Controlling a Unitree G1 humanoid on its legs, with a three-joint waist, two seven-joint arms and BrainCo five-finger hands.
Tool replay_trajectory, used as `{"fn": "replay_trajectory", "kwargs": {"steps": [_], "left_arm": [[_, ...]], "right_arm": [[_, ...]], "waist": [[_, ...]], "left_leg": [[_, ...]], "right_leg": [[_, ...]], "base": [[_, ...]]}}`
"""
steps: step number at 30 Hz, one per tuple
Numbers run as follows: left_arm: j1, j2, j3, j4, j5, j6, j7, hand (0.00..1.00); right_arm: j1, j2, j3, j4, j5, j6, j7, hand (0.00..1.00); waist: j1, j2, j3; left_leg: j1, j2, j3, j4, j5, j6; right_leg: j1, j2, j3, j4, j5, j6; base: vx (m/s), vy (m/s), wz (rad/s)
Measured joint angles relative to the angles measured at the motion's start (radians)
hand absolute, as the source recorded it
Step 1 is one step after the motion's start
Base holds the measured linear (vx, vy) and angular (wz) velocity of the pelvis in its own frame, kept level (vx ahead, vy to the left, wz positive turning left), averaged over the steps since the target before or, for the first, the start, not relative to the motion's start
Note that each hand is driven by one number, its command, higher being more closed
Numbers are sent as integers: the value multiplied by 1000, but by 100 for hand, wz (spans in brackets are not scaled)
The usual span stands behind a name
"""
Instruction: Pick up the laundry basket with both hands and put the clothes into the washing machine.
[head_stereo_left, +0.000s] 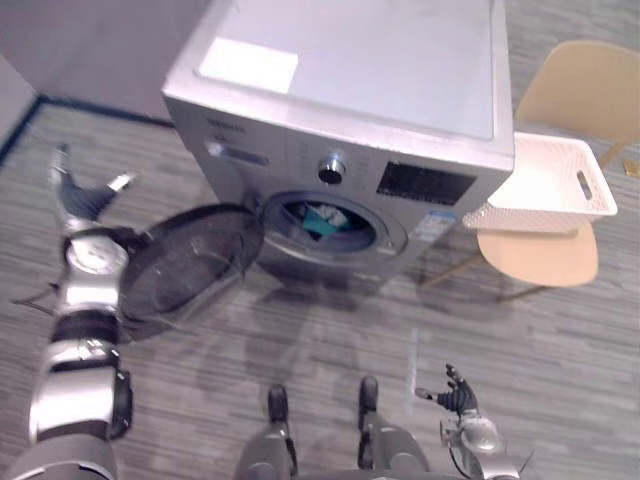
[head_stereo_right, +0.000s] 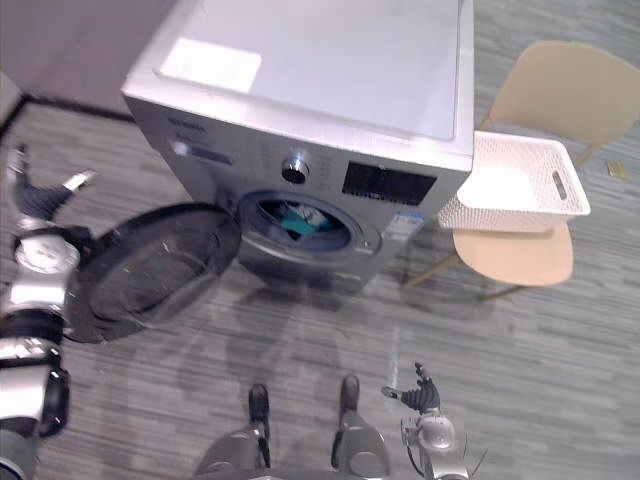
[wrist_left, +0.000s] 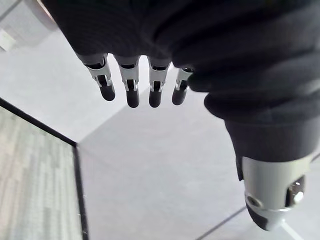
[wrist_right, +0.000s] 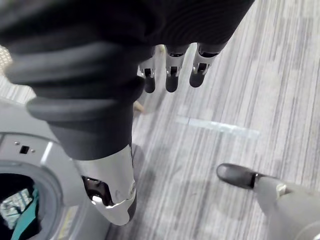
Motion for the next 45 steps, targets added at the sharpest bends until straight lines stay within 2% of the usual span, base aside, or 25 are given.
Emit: {"fn": "replay_trajectory", "kwargs": {"steps": [2, 4, 6, 9, 10, 12, 14, 16, 18, 21, 23, 24, 26, 28, 29, 31, 33, 34, 35, 38, 40, 41, 43, 44, 45], "left_arm": [[-45, 24, 0, 46, 24, 16, -50, 0], [-73, 34, 14, 77, 35, 29, -112, 0], [-89, 31, 28, 97, 38, 39, -147, 0], [-91, 5, 80, 117, 55, 60, -180, 0], [-93, -15, 109, 116, 58, 62, -194, 0], [-94, -21, 150, 105, 66, 50, -188, 0], [-97, -39, 202, 105, 65, 51, -202, 0], [-72, -65, 240, 100, 62, 48, -209, 0], [52, -138, 348, 56, 51, -7, -209, 0], [157, -243, 294, 4, 7, -25, -213, 0], [240, -335, 152, -63, -39, -1, -227, 0], [314, -396, 45, -140, -50, 16, -239, 0], [413, -479, -97, -239, -65, 28, -255, 0], [488, -580, -236, -308, -111, 41, -282, 0], [494, -594, -270, -321, -117, 46, -287, 0], [496, -610, -403, -335, -151, 53, -345, 0], [481, -626, -469, -335, -165, 59, -367, 0], [429, -650, -485, -310, -180, 66, -364, 0], [400, -659, -485, -294, -182, 66, -360, 0], [161, -688, -449, -140, -207, 66, -317, 0], [-1, -664, -357, -40, -267, 58, -277, 0], [-152, -618, -295, 53, -303, 58, -249, 0], [-267, -540, -265, 136, -308, 66, -228, 0], [-294, -514, -258, 185, -305, 84, -228, 0], [-293, -512, -256, 192, -300, 87, -224, 0]], "right_arm": [[2, 2, 3, -29, 32, -6, 6, 0], [12, 4, 21, -87, 55, -13, 30, 0], [27, 6, 24, -117, 73, -21, 43, 0], [32, 5, 19, -124, 87, -22, 44, 0], [31, 5, 15, -127, 115, -22, 51, 0], [26, 5, 6, -128, 127, -22, 63, 0], [24, 4, -9, -126, 135, -21, 65, 0], [9, 1, -27, -113, 135, -21, 67, 0], [-7, 1, -44, -112, 135, -21, 66, 0], [-14, -3, -74, -50, 133, -21, 65, 0], [-31, -24, -88, 25, 133, -18, 77, 0], [-41, -45, -87, 61, 131, -12, 85, 0], [-67, -71, -88, 98, 116, -1, 85, 0], [-95, -76, -88, 125, 102, 5, 88, 0], [-97, -71, -87, 126, 101, 7, 89, 0], [-103, -64, -87, 134, 101, 21, 91, 0], [-110, -65, -87, 135, 103, 22, 90, 0], [-125, -67, -87, 146, 103, 24, 90, 0], [-132, -69, -87, 151, 103, 25, 90, 0], [-176, -102, -89, 157, 114, 35, 87, 0], [-228, -142, -91, 174, 130, 40, 82, 0], [-273, -170, -102, 183, 154, 40, 80, 0], [-311, -179, -126, 193, 175, 39, 73, 0], [-326, -182, -163, 194, 194, 39, 63, 0], [-324, -180, -172, 192, 200, 38, 62, 0]], "waist": [[5, -6, 20], [25, -4, 40], [43, -4, 42], [61, -4, 50], [82, -5, 50], [88, -5, 50], [104, -6, 52], [117, -2, 53], [112, 9, 48], [139, 17, 45], [132, 28, 21], [127, 42, -7], [105, 70, -33], [101, 87, -45], [98, 87, -45], [64, 87, -47], [33, 90, -49], [15, 92, -48], [11, 94, -47], [-34, 119, -31], [-61, 131, -9], [-78, 127, 31], [-97, 117, 52], [-99, 113, 86], [-97, 110, 93]], "left_leg": [[-57, 21, 4, 67, -31, -1], [-135, 62, 18, 176, -80, -3], [-187, 95, 20, 245, -114, -8], [-231, 141, 11, 329, -159, -21], [-260, 169, 12, 359, -174, -34], [-287, 192, 12, 378, -177, -40], [-296, 206, 16, 392, -173, -51], [-294, 219, 17, 394, -169, -62], [-284, 224, 16, 390, -161, -65], [-224, 211, 32, 356, -152, -76], [-178, 162, 21, 277, -115, -69], [-159, 126, 12, 222, -89, -59], [-132, 80, -3, 153, -49, -41], [-83, 39, -4, 86, -19, -21], [-72, 32, -3, 77, -15, -15], [-29, 9, 1, 55, -12, -11], [-8, -1, 19, 41, -13, -10], [-7, -5, 41, 40, -14, -7], [-8, -6, 51, 38, -14, -7], [-19, -9, 121, 26, -14, -7], [-40, -10, 182, 29, -22, 4], [-62, -7, 224, 42, -28, 11], [-106, -2, 254, 54, -32, 10], [-125, 8, 266, 68, -29, 13], [-136, 15, 269, 75, -30, 12]], "right_leg": [[-29, 12, 9, -3, 32, -12], [-69, 34, 27, -3, 76, -28], [-90, 58, 27, -4, 91, -33], [-94, 93, 25, -5, 92, -32], [-111, 114, 27, -4, 92, -32], [-126, 131, 26, -6, 89, -35], [-124, 140, 24, -8, 58, -55], [-123, 151, 23, -7, 55, -57], [-116, 156, 20, -2, 45, -58], [-81, 143, 19, 13, 26, -50], [-55, 104, -7, 17, 6, -33], [-53, 76, -19, 21, -1, -25], [-52, 38, -38, 35, -14, -8], [-34, 9, -42, 37, -15, 7], [-26, 3, -42, 37, -18, 12], [9, -17, -45, 37, -26, 24], [14, -28, -28, 39, -28, 28], [1, -32, -8, 40, -24, 33], [-7, -33, 3, 42, -23, 33], [-71, -35, 83, 44, 3, 41], [-124, -31, 149, 34, 32, 48], [-155, -26, 196, 10, 61, 50], [-205, -22, 230, -3, 83, 51], [-218, -19, 242, -19, 102, 55], [-224, -15, 243, -24, 106, 50]], "base": [[-119, -4, -19], [-128, 12, -31], [-125, -14, -29], [-110, -71, -17], [-111, -126, -15], [-58, -129, -5], [-18, -126, 1], [-16, -94, -9], [-11, -65, 2], [34, 4, 15], [51, 46, 62], [56, 82, 58], [57, 99, 53], [71, 137, 25], [51, 104, 18], [49, 104, 14], [43, 97, -20], [17, 68, -39], [-8, 49, -52], [-27, 24, -77], [-26, -5, -94], [-29, -21, -82], [-32, -53, -60], [-21, -63, -36], [-35, -82, -18]]}}
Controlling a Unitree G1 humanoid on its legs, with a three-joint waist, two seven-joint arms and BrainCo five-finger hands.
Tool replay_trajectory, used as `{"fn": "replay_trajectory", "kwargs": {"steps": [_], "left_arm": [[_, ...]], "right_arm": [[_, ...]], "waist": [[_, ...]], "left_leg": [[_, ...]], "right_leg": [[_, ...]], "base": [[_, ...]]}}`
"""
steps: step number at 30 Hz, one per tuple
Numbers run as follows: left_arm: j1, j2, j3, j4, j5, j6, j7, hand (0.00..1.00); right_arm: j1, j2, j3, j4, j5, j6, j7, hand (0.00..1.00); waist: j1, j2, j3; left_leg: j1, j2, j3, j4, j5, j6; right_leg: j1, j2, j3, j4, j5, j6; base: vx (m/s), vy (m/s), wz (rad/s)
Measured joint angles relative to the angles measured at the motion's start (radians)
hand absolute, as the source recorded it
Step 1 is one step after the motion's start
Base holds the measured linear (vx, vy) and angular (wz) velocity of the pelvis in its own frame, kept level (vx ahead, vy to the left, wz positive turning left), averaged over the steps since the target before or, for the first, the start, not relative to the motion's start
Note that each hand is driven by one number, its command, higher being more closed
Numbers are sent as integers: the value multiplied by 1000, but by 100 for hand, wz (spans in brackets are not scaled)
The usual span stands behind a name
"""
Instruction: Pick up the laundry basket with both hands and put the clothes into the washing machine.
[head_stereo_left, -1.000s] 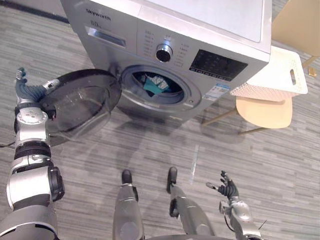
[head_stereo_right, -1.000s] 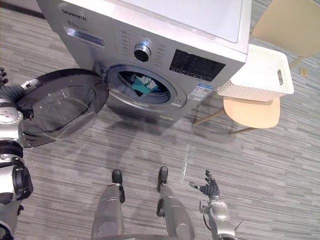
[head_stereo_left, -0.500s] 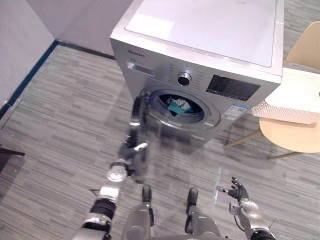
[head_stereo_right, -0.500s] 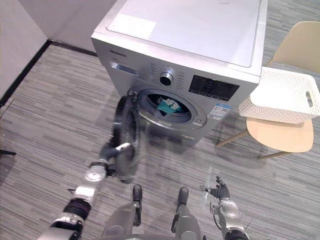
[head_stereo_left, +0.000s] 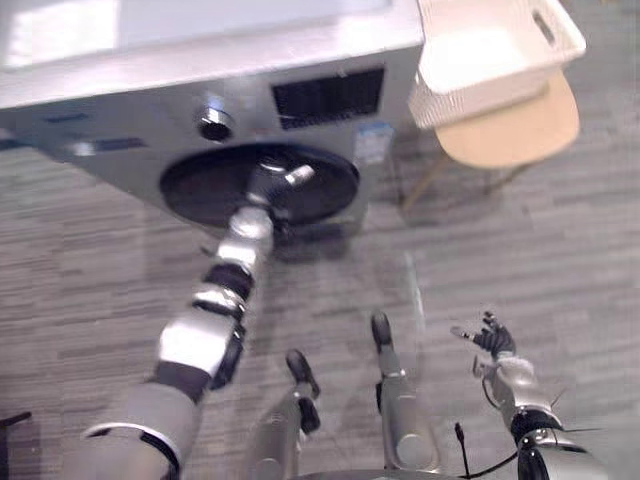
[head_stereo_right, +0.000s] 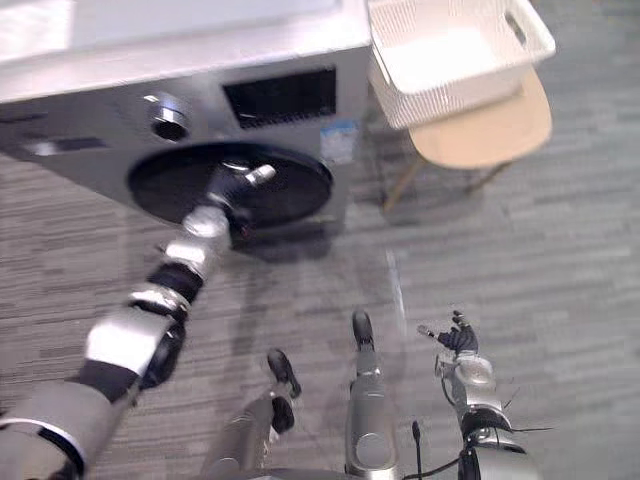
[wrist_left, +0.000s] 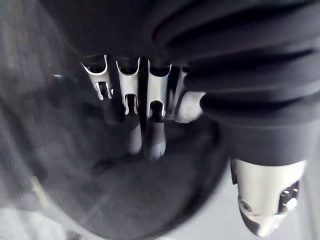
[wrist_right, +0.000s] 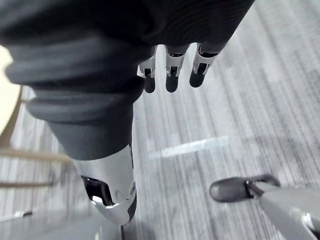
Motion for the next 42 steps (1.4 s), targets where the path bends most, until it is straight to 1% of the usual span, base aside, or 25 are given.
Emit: {"fn": "replay_trajectory", "kwargs": {"steps": [2, 4, 5, 8, 10, 12, 13, 14, 16, 18, 20, 21, 22, 26, 27, 30, 31, 33, 35, 36, 38, 39, 40, 41, 42], "left_arm": [[-31, 19, 3, -2, 11, 4, 2, 0], [-32, 18, 3, -18, 47, 4, 4, 0], [-25, 0, 3, -42, 70, 2, 9, 0], [34, -32, 3, -139, 99, -12, 16, 0], [150, -69, -9, -240, 112, -37, 17, 0], [328, -102, -46, -371, 111, -46, 17, 0], [485, -107, -67, -481, 109, -53, 16, 0], [563, -107, -75, -523, 104, -59, 12, 0], [865, -123, -70, -632, 60, -73, -26, 0], [1000, -123, -45, -653, 39, -74, -58, 0], [1113, -141, 45, -678, 11, -73, -94, 0], [1157, -155, 100, -705, 3, -74, -92, 0], [1212, -170, 163, -716, 3, -80, -93, 0], [1269, -182, 186, -704, 9, -87, -92, 0], [1276, -193, 202, -690, 29, -92, -91, 0], [1248, -193, 243, -535, 86, -90, -63, 0], [1249, -190, 248, -496, 112, -88, -47, 0], [1238, -188, 248, -447, 123, -86, -40, 0], [1231, -187, 248, -414, 123, -87, -24, 0], [1236, -185, 248, -403, 123, -87, -21, 0], [1237, -185, 247, -393, 124, -86, -19, 0], [1236, -183, 246, -399, 125, -88, -16, 0], [1235, -175, 245, -413, 125, -88, -4, 0], [1232, -166, 243, -419, 125, -89, -2, 0], [1230, -147, 239, -450, 124, -92, 5, 0]], "right_arm": [[24, 30, -27, -36, 22, -1, -1, 0], [46, 48, -27, -76, 31, -6, 0, 0], [60, 55, -26, -104, 32, -17, 1, 0], [70, 58, -26, -137, 32, -22, 3, 0], [92, 59, -27, -143, 34, -22, 2, 0], [134, 60, -28, -155, 34, -23, 2, 0], [160, 64, -33, -154, 30, -22, 1, 0], [174, 65, -36, -149, 28, -22, 2, 0], [214, 57, -75, -83, 17, -21, -1, 0], [224, 62, -60, -54, 9, -18, -10, 0], [285, 104, 38, -209, -2, -13, -46, 0], [338, 134, 93, -362, -18, -16, -46, 0], [414, 198, 168, -519, -93, -27, -33, 0], [461, 298, 197, -537, -181, -36, -24, 0], [460, 298, 204, -529, -198, -38, -27, 0], [401, 278, 200, -396, -200, -33, -49, 0], [365, 266, 199, -350, -199, -20, -53, 0], [328, 250, 197, -298, -199, -15, -69, 0], [306, 237, 197, -268, -202, -14, -69, 0], [299, 233, 200, -248, -208, -14, -68, 0], [279, 218, 216, -225, -210, -13, -68, 0], [283, 209, 221, -224, -216, -13, -68, 0], [286, 203, 233, -224, -217, -13, -69, 0], [286, 204, 239, -224, -218, -13, -69, 0], [279, 208, 271, -230, -218, -17, -67, 0]], "waist": [[17, -15, 10], [28, -16, 11], [51, -16, 11], [66, -16, 10], [74, -15, 10], [105, -13, 8], [117, -10, -3], [121, -9, -16], [134, 5, -96], [154, 18, -115], [178, 28, -133], [185, 29, -134], [188, 36, -146], [211, 29, -159], [209, 29, -162], [206, 12, -177], [206, 5, -175], [207, -3, -171], [206, -3, -171], [207, -4, -171], [205, -4, -169], [202, -7, -168], [199, 1, -167], [193, 4, -163], [176, -7, -163]], "left_leg": [[-67, 35, -3, 50, -12, -18], [-81, 53, -17, 75, -18, -22], [-86, 65, -25, 93, -27, -24], [-86, 69, -64, 105, -29, -24], [-62, 70, -112, 106, -29, -24], [-6, 63, -150, 79, -29, -25], [34, 56, -176, 58, -18, -38], [51, 49, -192, 46, -12, -37], [99, 19, -270, -16, 9, -40], [132, 0, -320, -50, 23, -34], [141, -12, -363, -79, 42, -32], [141, -17, -386, -89, 51, -34], [143, -28, -438, -102, 63, -40], [170, -59, -520, -91, 67, -39], [147, -57, -481, -69, 41, -23], [91, 9, -179, 10, 11, 18], [80, 11, -143, 33, 2, 27], [50, -7, -156, 98, -28, 35], [31, -23, -169, 180, -86, 50], [25, -33, -175, 244, -144, 62], [40, -63, -197, 277, -200, 79], [66, -92, -228, 279, -216, 98], [96, -108, -274, 278, -223, 109], [103, -110, -299, 279, -229, 118], [122, -117, -368, 270, -229, 130]], "right_leg": [[-40, 20, -10, -1, 7, -5], [-38, 32, -28, 1, 8, -6], [-32, 39, -35, 2, 7, -7], [-3, 41, -78, 4, -3, -21], [51, 42, -129, 7, -22, -37], [109, 40, -175, 40, -66, -47], [143, 35, -205, 71, -101, -48], [158, 31, -224, 80, -115, -47], [218, 13, -300, 97, -166, -36], [267, -1, -354, 97, -187, -27], [292, -8, -402, 87, -193, -25], [303, -11, -425, 85, -199, -20], [330, -17, -481, 87, -214, -19], [415, -43, -598, 119, -265, -1], [415, -70, -642, 166, -296, 5], [415, -99, -698, 185, -307, 17], [414, -111, -711, 194, -313, 23], [421, -133, -720, 196, -311, 33], [449, -154, -742, 203, -311, 48], [459, -186, -741, 260, -332, 72], [437, -263, -725, 438, -364, 36], [381, -316, -655, 622, -348, -93], [309, -330, -543, 776, -290, -169], [278, -312, -482, 839, -331, -127], [209, -232, -406, 923, -438, -87]], "base": [[-60, -119, 5], [-54, -112, 11], [-26, -64, 7], [-4, -51, 37], [22, -26, 66], [48, -5, 68], [72, 8, 70], [109, 19, 85], [172, 29, 101], [142, 44, 98], [107, 44, 76], [66, 12, 87], [68, 0, 96], [67, 15, 103], [-39, 103, 100], [25, 79, 65], [129, 72, 33], [109, 109, 30], [114, 168, 27], [120, 180, 23], [139, 212, 41], [257, 269, 81], [293, 257, 92], [356, 168, 126], [280, 90, 111]]}}
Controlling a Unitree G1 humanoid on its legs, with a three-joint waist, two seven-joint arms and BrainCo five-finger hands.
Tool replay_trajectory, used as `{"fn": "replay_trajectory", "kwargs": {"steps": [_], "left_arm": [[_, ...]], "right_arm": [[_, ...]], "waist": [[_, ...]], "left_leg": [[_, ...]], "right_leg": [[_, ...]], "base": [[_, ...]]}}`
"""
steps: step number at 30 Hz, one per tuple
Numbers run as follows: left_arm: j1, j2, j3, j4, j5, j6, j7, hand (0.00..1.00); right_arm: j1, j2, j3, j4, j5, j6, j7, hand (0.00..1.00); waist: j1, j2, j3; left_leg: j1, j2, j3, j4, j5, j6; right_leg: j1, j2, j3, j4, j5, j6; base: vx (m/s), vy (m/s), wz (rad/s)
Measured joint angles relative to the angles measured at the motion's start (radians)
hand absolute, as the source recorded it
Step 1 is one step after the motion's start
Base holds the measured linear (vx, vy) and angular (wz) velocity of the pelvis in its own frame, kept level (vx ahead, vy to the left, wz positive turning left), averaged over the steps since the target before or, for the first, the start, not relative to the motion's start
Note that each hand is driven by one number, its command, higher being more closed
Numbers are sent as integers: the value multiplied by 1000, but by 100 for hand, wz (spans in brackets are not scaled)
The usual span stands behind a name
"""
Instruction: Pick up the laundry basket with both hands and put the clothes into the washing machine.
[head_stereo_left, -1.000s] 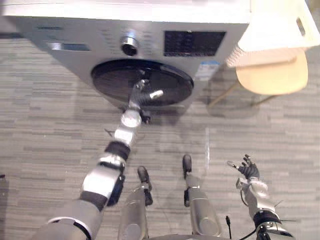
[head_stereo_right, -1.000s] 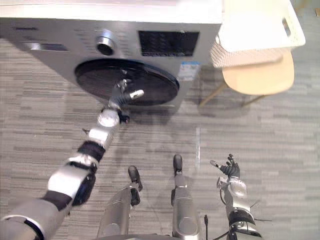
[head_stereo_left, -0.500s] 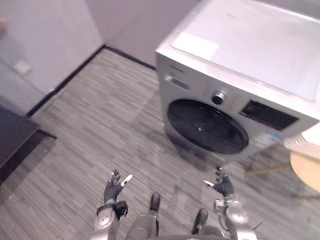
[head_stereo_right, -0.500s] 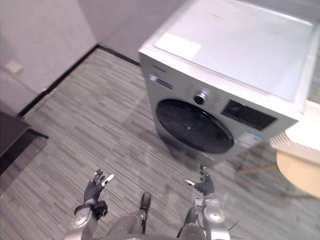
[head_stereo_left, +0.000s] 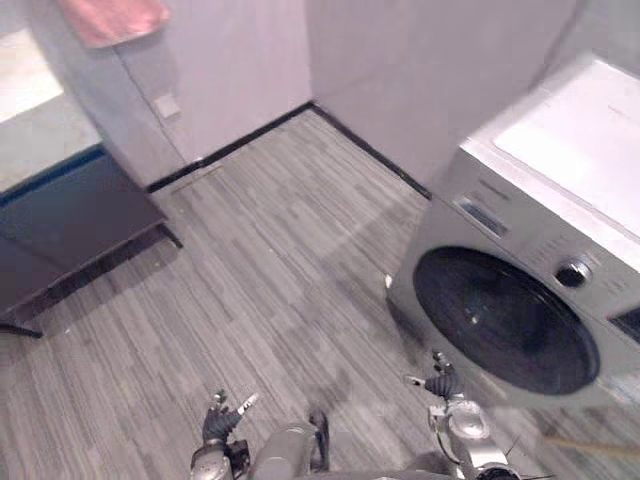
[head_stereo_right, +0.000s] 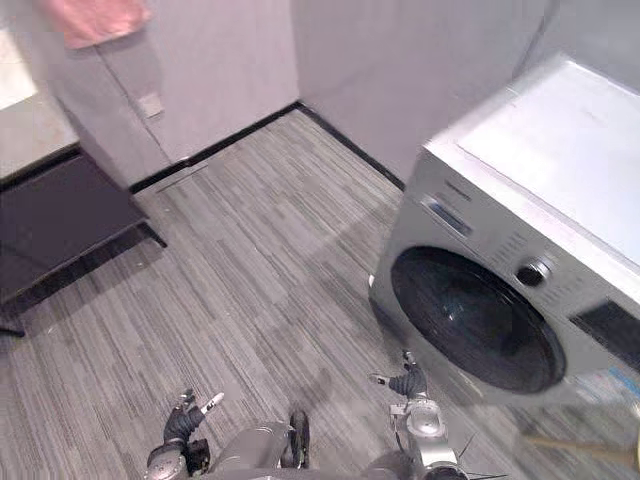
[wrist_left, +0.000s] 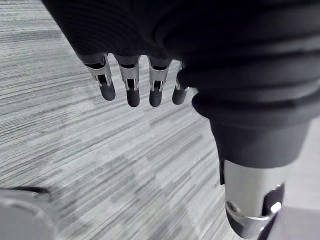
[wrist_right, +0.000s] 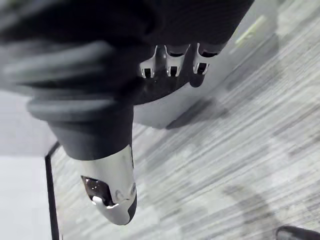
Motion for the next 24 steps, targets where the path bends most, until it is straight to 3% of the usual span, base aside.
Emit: {"fn": "replay_trajectory", "kwargs": {"steps": [2, 4, 6, 7, 9, 10, 11, 12, 13, 14, 15, 16, 17, 18, 20, 21, 23, 24], "left_arm": [[2, 16, -6, -36, -2, -4, 13, 0], [-3, 16, -22, -65, -4, -4, 14, 0], [-31, 14, -68, -94, -4, -26, 13, 0], [-42, 13, -77, -93, -4, -26, 13, 0], [-58, 2, -109, -100, -2, -37, 13, 0], [-51, 3, -115, -101, -1, -44, 12, 0], [-48, 1, -115, -98, -1, -45, 12, 0], [-40, -29, -114, -99, -2, -44, 14, 0], [-35, -40, -111, -104, -2, -46, 14, 0], [-30, -46, -107, -104, -2, -45, 14, 0], [-13, -51, -103, -108, -1, -45, 14, 0], [-9, -48, -105, -109, -1, -45, 11, 0], [-8, -47, -105, -109, -1, -45, 10, 0], [-20, -48, -106, -110, 0, -45, 9, 0], [-32, -55, -106, -111, 1, -46, 9, 0], [-42, -53, -103, -111, 10, -46, 8, 0], [-62, -49, -103, -109, 26, -45, 2, 0], [-76, -49, -104, -109, 33, -45, -11, 0]], "right_arm": [[-4, 6, 16, -18, 0, -2, -1, 0], [-2, 4, 17, -44, 2, -4, -1, 0], [-5, -7, 18, -93, 2, -6, -1, 0], [-7, -12, 18, -100, 2, -8, -2, 0], [-17, -27, 28, -99, 1, -10, -2, 0], [-15, -26, 39, -99, 1, -13, -1, 0], [-14, -28, 46, -99, 0, -13, -1, 0], [-33, -48, 58, -94, -1, -11, 0, 0], [-56, -47, 60, -95, -7, -12, 0, 0], [-66, -47, 66, -96, -10, -12, 0, 0], [-77, -42, 85, -100, -10, -15, 0, 0], [-77, -35, 95, -103, -10, -25, -1, 0], [-77, -32, 95, -104, -10, -27, -1, 0], [-77, -27, 92, -106, -10, -31, -1, 0], [-71, -38, 71, -105, -11, -32, -1, 0], [-70, -45, 54, -104, -19, -32, -1, 0], [-71, -49, 31, -104, -33, -32, -2, 0], [-55, -53, 15, -103, -38, -32, -2, 0]], "waist": [[0, -7, 8], [-4, -9, 10], [-26, 7, 20], [-27, 9, 22], [-24, 4, 25], [-25, -12, 24], [-28, -14, 28], [-24, 29, 29], [-24, 48, 41], [-21, 57, 45], [-8, 61, 47], [11, 52, 51], [13, 43, 53], [14, 23, 57], [3, 22, 57], [1, 24, 56], [-2, 24, 57], [-6, 35, 58]], "left_leg": [[46, -21, -61, -34, 5, -3], [83, -45, -127, -59, 5, -1], [131, -62, -245, -87, 6, -2], [146, -66, -275, -95, 6, -4], [201, -73, -335, -104, -23, -57], [224, -86, -352, -92, -47, -95], [231, -90, -357, -78, -58, -115], [206, -57, -337, 3, -60, -151], [156, -32, -284, 134, -45, -180], [120, -12, -242, 223, -28, -208], [42, 58, -144, 409, 37, -262], [-4, 130, -50, 501, 20, -240], [-12, 154, -15, 511, 10, -227], [-37, 190, 49, 471, -8, -198], [-37, 209, 71, 328, -9, -197], [-31, 214, 68, 171, -6, -202], [-19, 213, 58, -37, 27, -240], [8, 214, 57, -167, 119, -255]], "right_leg": [[-66, 71, 22, -10, -61, -3], [-117, 122, 28, -81, -77, 0], [-209, 202, 76, -269, -47, 21], [-223, 213, 89, -325, -21, 28], [-231, 248, 137, -570, 163, 21], [-230, 233, 141, -587, 285, -2], [-233, 219, 144, -560, 331, -48], [-226, 232, 99, -500, 265, -58], [-187, 248, 71, -512, 229, -66], [-161, 267, 61, -528, 222, -76], [-102, 314, 52, -582, 217, -95], [-38, 348, 45, -636, 217, -113], [-14, 354, 43, -661, 219, -117], [42, 355, 32, -719, 227, -119], [87, 356, 20, -759, 230, -115], [101, 355, 18, -771, 230, -115], [108, 347, 11, -771, 225, -107], [132, 350, -1, -772, 211, -85]], "base": [[279, 64, 103], [278, -1, 120], [410, -96, 175], [482, -209, 172], [471, -235, 168], [370, -226, 133], [446, -298, 117], [417, -282, 85], [401, -263, 59], [383, -253, 14], [366, -229, -24], [367, -217, -28], [427, -231, -8], [405, -205, 18], [323, -125, 17], [228, 0, 5], [195, 56, 8], [97, 64, 13]]}}
